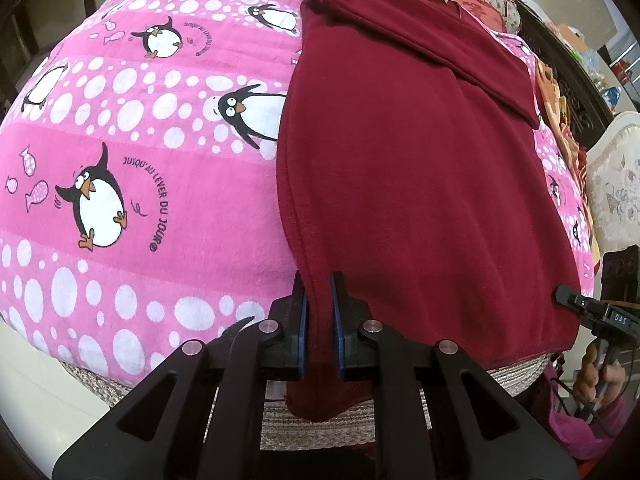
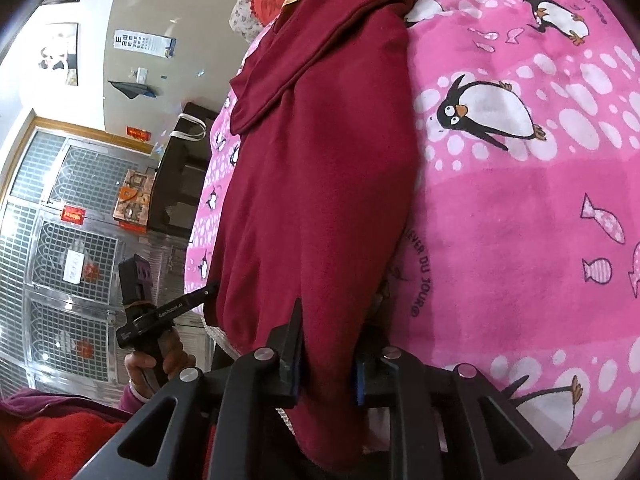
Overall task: Fold small clothes
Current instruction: 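Grasp the sweater hem with both grippers side by side, then lift the hem with both grippers and fold it toward the collar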
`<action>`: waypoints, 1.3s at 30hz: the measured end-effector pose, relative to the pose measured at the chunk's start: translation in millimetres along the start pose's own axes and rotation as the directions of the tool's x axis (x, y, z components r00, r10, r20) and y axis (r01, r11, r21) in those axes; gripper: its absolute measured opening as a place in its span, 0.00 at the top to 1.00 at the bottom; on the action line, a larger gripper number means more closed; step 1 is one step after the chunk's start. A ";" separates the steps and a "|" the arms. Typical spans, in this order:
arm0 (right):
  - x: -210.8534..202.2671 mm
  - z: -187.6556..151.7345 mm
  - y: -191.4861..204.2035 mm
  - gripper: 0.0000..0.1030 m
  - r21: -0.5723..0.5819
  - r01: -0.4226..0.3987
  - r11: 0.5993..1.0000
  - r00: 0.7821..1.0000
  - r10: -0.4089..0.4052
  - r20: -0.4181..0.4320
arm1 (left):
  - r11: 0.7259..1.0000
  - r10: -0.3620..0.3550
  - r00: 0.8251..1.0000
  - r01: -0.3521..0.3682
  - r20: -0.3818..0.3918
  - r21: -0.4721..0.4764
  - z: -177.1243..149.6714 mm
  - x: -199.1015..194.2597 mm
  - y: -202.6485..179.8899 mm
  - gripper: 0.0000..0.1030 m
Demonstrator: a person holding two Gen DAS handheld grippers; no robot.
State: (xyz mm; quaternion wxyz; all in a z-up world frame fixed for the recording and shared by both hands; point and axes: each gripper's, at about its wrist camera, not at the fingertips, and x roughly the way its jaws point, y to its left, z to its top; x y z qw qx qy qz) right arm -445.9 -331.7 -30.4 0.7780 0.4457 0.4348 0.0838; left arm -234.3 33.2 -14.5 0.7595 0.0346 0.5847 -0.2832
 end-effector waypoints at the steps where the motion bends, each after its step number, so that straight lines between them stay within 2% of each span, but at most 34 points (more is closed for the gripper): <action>1: 0.2 0.0 0.5 0.83 -0.003 -0.001 1.000 1.000 0.001 -0.003 | 1.000 0.001 1.000 -0.001 0.001 0.003 -0.2 -0.3 0.1 0.90; 4: -0.7 0.5 11.1 0.83 -0.061 0.000 0.998 1.000 0.000 0.001 | 1.000 -0.007 1.000 0.008 -0.004 0.000 0.8 -0.9 0.8 0.91; 8: -8.8 8.1 30.3 0.84 -0.114 -0.024 0.993 0.998 0.031 0.058 | 0.998 -0.055 0.998 0.056 0.016 -0.032 10.5 -8.2 5.0 0.93; 15: -27.8 34.0 63.9 0.84 -0.201 -0.054 0.978 0.984 0.086 0.153 | 0.997 -0.062 0.990 0.065 0.127 -0.027 35.9 -34.6 0.7 0.93; 21: -37.6 55.8 76.4 0.84 -0.222 -0.078 0.972 0.965 0.130 0.229 | 0.997 -0.065 0.977 0.070 0.204 -0.015 58.3 -48.1 -5.9 0.93; 29: -45.9 74.0 78.3 0.84 -0.242 -0.049 0.969 0.954 0.118 0.277 | 0.996 -0.086 0.961 0.089 0.264 0.002 80.8 -57.6 -14.2 0.93; 35: -56.3 88.7 77.8 0.84 -0.244 -0.024 0.970 0.934 0.108 0.341 | 0.995 -0.093 0.947 0.099 0.307 -0.005 94.4 -65.2 -14.4 0.93; 39: -59.8 96.7 75.1 0.84 -0.233 -0.035 0.972 0.925 0.120 0.362 | 0.993 -0.100 0.934 0.116 0.343 -0.024 100.3 -72.6 -12.7 0.93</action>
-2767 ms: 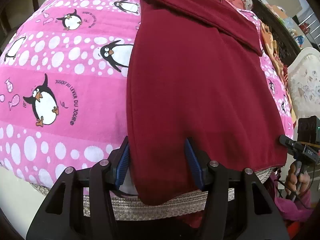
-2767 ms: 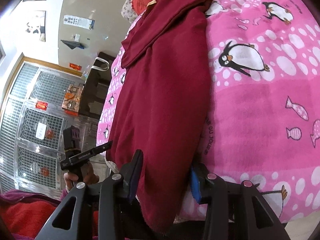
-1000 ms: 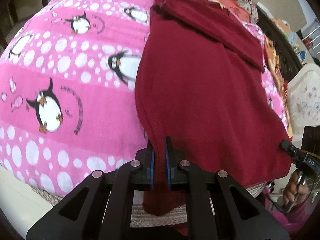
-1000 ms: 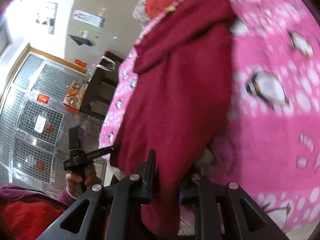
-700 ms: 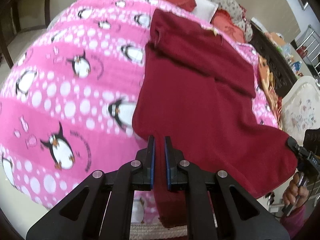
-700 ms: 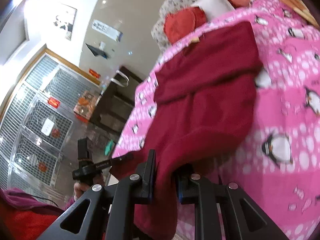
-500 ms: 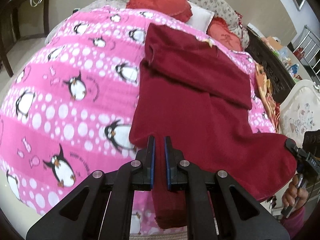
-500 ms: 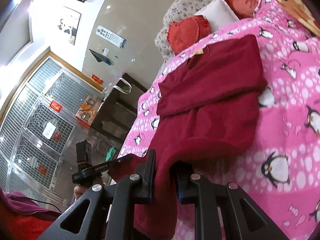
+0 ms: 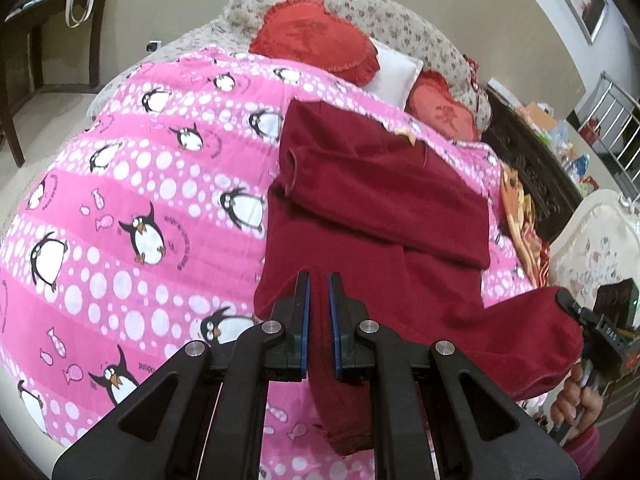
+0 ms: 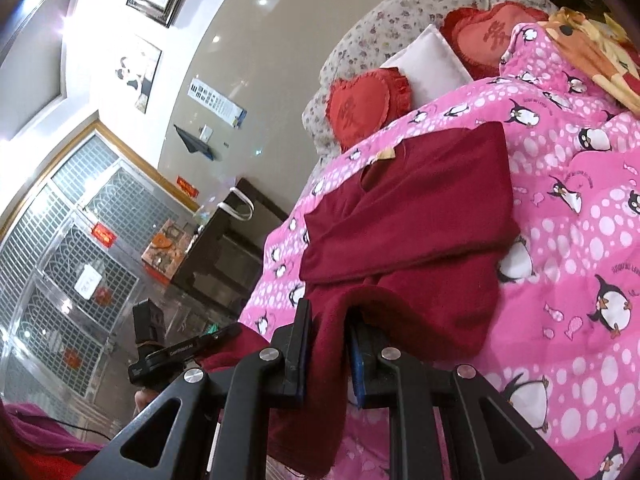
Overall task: Fold small clothes
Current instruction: 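Lift the hem with both grippers and fold it toward the collar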
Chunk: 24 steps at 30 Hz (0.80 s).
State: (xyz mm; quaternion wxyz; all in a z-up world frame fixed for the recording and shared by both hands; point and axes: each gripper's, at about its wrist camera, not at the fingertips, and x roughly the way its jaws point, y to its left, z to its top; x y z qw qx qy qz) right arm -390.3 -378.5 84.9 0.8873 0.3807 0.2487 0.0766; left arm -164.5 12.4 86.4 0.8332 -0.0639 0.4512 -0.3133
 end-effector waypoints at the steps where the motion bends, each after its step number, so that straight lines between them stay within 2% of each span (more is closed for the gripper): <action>1: 0.7 1.9 0.3 0.84 0.000 0.000 1.000 1.000 0.000 0.006 | 1.000 -0.002 1.000 0.002 0.004 -0.002 2.5 0.0 -0.3 0.93; 14: 5.0 37.4 10.7 0.84 -0.036 0.027 0.999 0.998 -0.024 0.065 | 1.000 0.001 0.995 -0.001 0.104 0.002 39.7 -0.2 -11.3 0.93; 18: 9.8 48.9 7.4 0.84 -0.049 0.075 0.996 0.994 -0.071 0.088 | 1.000 -0.002 0.994 0.004 0.113 -0.016 51.9 5.6 -12.6 0.93; 24: 16.5 64.3 1.2 0.84 -0.048 0.097 0.994 0.990 -0.092 0.108 | 1.000 0.009 0.991 -0.005 0.135 -0.029 68.3 14.8 -15.0 0.93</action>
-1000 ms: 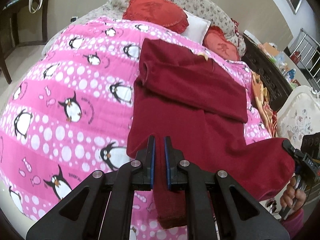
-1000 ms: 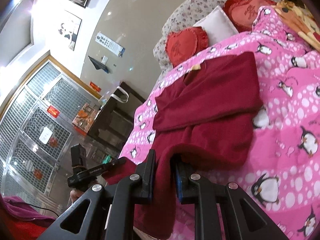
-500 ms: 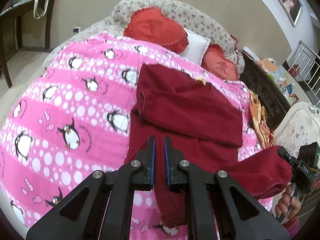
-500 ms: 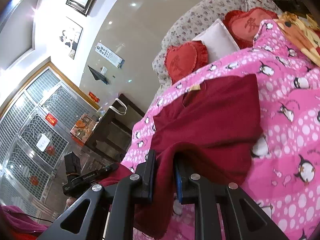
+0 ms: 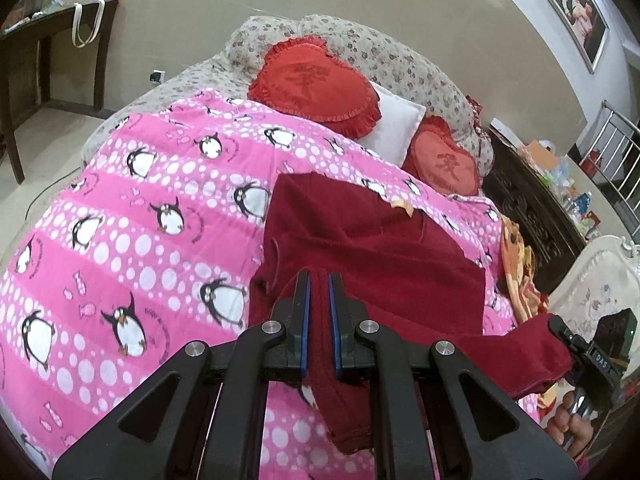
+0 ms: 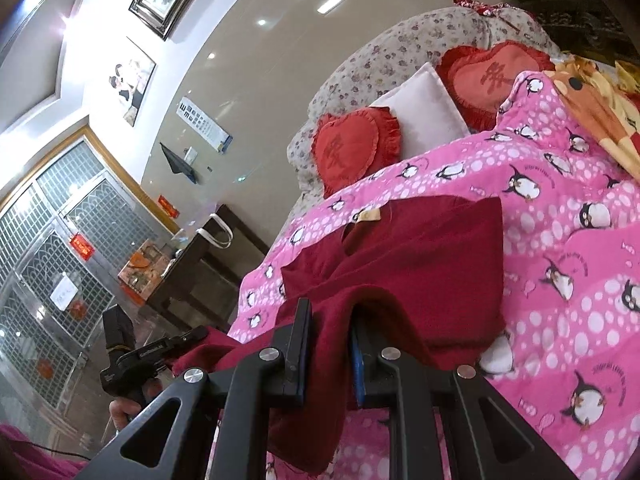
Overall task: Fold small clothes
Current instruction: 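Lift the hem with both grippers and fold it toward the collar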
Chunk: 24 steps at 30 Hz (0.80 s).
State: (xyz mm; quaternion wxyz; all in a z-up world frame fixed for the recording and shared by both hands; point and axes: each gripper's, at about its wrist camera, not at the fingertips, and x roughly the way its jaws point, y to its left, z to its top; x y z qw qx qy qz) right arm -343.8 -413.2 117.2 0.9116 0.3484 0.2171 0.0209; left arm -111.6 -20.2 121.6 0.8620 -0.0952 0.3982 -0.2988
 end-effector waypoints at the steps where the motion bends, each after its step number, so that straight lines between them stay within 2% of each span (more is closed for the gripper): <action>1: 1.3 2.7 -1.1 0.84 0.003 0.005 1.000 1.000 -0.005 0.004 | 1.000 0.006 1.000 -0.006 0.006 -0.001 2.5 2.0 0.2 0.93; 10: 16.7 23.4 -18.2 0.85 0.045 0.062 0.997 0.996 -0.065 0.062 | 0.999 0.045 0.999 -0.045 0.027 -0.011 21.0 23.0 -1.1 0.93; 24: 42.3 50.5 -35.6 0.85 0.038 0.100 0.994 0.993 -0.102 0.063 | 0.998 0.056 0.998 -0.056 0.026 0.023 51.6 57.6 -16.5 0.93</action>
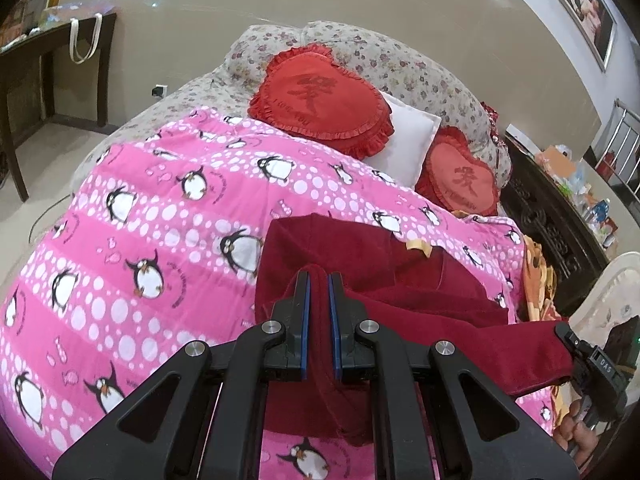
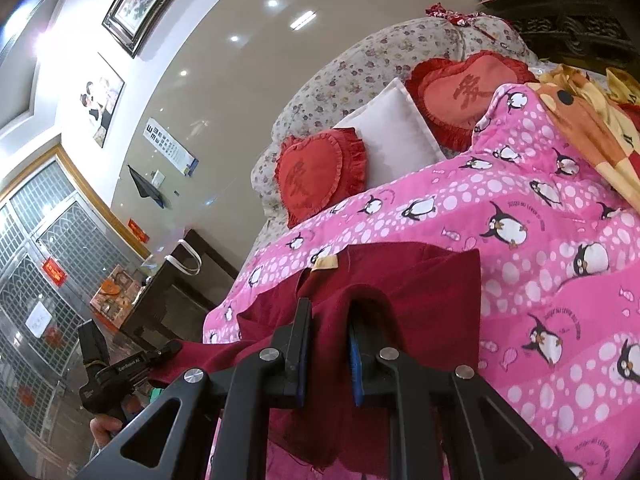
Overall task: Fold small clothes
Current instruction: 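Lift the hem with both grippers and fold it toward the collar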
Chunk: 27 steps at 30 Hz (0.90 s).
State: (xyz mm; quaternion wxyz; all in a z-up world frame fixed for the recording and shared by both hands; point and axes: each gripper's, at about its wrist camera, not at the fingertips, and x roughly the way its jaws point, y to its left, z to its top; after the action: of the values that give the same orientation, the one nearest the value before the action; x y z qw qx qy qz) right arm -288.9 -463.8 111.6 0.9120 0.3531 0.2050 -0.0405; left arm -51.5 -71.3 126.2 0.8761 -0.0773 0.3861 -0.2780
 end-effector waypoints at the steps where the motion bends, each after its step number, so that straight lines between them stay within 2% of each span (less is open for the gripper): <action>1: 1.7 2.2 -1.7 0.85 0.003 0.001 1.000 1.000 -0.001 0.001 | 1.000 0.002 1.000 -0.002 -0.001 0.006 2.0 2.6 -1.7 0.93; 12: 16.5 20.6 -13.3 0.85 0.017 0.018 1.000 1.000 -0.018 0.012 | 0.998 0.044 0.998 -0.043 -0.035 0.035 10.8 39.3 -6.9 0.93; 17: 22.5 33.6 -30.2 0.85 0.072 0.007 0.997 1.000 -0.008 0.014 | 0.996 0.066 0.997 -0.064 -0.043 0.056 11.5 54.5 -9.1 0.93; 21: 29.4 31.1 -34.1 0.85 0.078 0.006 0.997 0.999 -0.003 -0.034 | 0.996 0.076 0.996 -0.073 -0.050 0.056 14.6 63.0 -7.7 0.93; 25: 32.7 23.0 -32.4 0.85 0.079 0.062 0.995 0.992 -0.052 -0.119 | 0.995 0.085 0.994 -0.082 -0.065 0.055 15.9 70.0 -5.0 0.93; 26: 31.6 20.4 -31.8 0.82 0.073 0.077 0.994 0.988 -0.067 -0.136 | 0.995 0.086 0.994 -0.082 -0.065 0.058 15.7 70.7 -4.8 0.93; 27: 30.1 18.0 -31.6 0.75 0.067 0.087 0.994 0.986 -0.077 -0.146 | 0.995 0.088 0.994 -0.083 -0.064 0.063 15.3 71.2 -4.8 0.93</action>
State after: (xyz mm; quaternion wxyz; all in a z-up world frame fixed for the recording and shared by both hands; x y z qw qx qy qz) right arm -262.1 -497.2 91.6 0.8791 0.3793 0.2824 -0.0600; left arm -3.5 -115.5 93.4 0.8757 -0.0249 0.4097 -0.2542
